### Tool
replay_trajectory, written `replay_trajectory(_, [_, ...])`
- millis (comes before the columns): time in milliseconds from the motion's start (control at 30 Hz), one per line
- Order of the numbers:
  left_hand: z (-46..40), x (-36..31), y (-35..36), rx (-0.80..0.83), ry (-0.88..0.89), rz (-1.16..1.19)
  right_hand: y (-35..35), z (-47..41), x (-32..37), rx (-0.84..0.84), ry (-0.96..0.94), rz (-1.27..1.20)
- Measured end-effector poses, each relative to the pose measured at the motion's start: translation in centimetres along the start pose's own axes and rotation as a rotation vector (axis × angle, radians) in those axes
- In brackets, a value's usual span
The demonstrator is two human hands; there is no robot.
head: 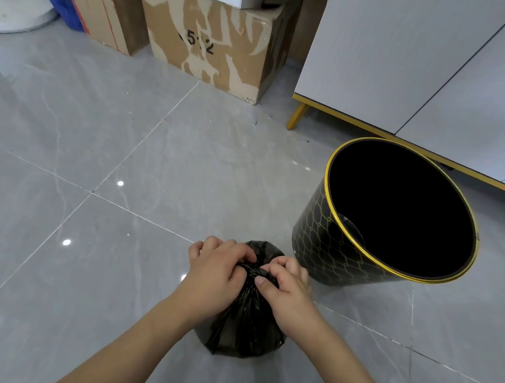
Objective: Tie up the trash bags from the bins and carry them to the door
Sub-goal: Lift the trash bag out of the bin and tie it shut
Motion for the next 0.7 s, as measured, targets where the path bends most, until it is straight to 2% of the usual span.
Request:
replay_trajectory(67, [-0.2, 0.3, 0.4, 0.039, -0.025, -0.058, -0.1, 0.0, 0.1, -0.013, -0.001, 0.027])
replay_trajectory(133, [-0.2, 1.1, 0.7, 0.070, -0.093, -0.008, -0.1, 0.1, 0.5, -0.019, -0.024, 0.114])
replay_trajectory(267, [0.2, 2.4, 1.3, 0.113, -0.239, 0.278, -0.2, 0.2, 1.0, -0.064, -0.061, 0.273])
replay_trajectory(400, [0.2, 2.8, 1.9, 0.181, -0.323, 0.481, -0.4, 0.2, 1.2, -0.114, -0.051, 0.307])
replay_trajectory(500, [0.2, 2.9, 1.7, 0.193, -0.343, 0.501, -0.4, 0.0, 1.2, -0.119, -0.046, 0.275])
replay_trajectory(600, [0.1, 3.2, 1.2, 0.153, -0.316, 0.379, -0.1, -0.5, 0.3, -0.046, 0.081, 0.177])
replay_trajectory(667, [0.2, 3.0, 0.6, 0.106, -0.271, 0.317, 0.2, -0.2, -0.7, 0.041, 0.222, 0.010])
replay_trajectory(700, [0.3, 2.8, 0.3, 0.089, -0.245, 0.306, 0.6, 0.1, -1.2, 0.095, 0.307, -0.162])
Point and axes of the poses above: each hand's wrist, its own z-axis away from the middle knuckle, its own y-axis out of the palm, x = y × z, the point moved 10 cm from there along -z, towards the middle knuckle, and after that the axes turned 12 degrees about -z, right-handed, at the moved point
